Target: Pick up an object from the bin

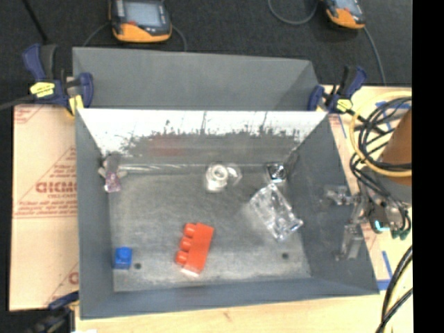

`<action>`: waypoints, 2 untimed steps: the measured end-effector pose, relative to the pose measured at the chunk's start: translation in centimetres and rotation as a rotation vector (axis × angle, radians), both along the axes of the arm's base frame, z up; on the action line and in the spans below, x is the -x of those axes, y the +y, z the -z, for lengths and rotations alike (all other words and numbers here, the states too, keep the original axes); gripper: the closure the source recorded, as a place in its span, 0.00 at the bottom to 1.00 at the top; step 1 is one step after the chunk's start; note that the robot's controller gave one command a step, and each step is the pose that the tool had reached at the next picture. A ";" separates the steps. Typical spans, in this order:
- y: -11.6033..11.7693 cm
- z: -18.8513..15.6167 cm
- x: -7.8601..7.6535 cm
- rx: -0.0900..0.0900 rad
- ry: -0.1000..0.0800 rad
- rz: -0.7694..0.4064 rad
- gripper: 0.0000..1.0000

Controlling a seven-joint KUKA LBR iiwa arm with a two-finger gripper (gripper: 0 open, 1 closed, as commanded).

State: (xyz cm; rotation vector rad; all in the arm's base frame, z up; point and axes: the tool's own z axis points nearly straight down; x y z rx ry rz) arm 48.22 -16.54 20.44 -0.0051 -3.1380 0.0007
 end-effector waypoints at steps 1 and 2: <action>6.1 12.1 -5.1 0.002 -0.012 -0.031 0.00; 2.7 13.2 -5.4 0.004 -0.016 -0.404 0.00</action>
Offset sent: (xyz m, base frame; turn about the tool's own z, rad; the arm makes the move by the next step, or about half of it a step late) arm 0.0526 0.0661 -0.1325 -0.0312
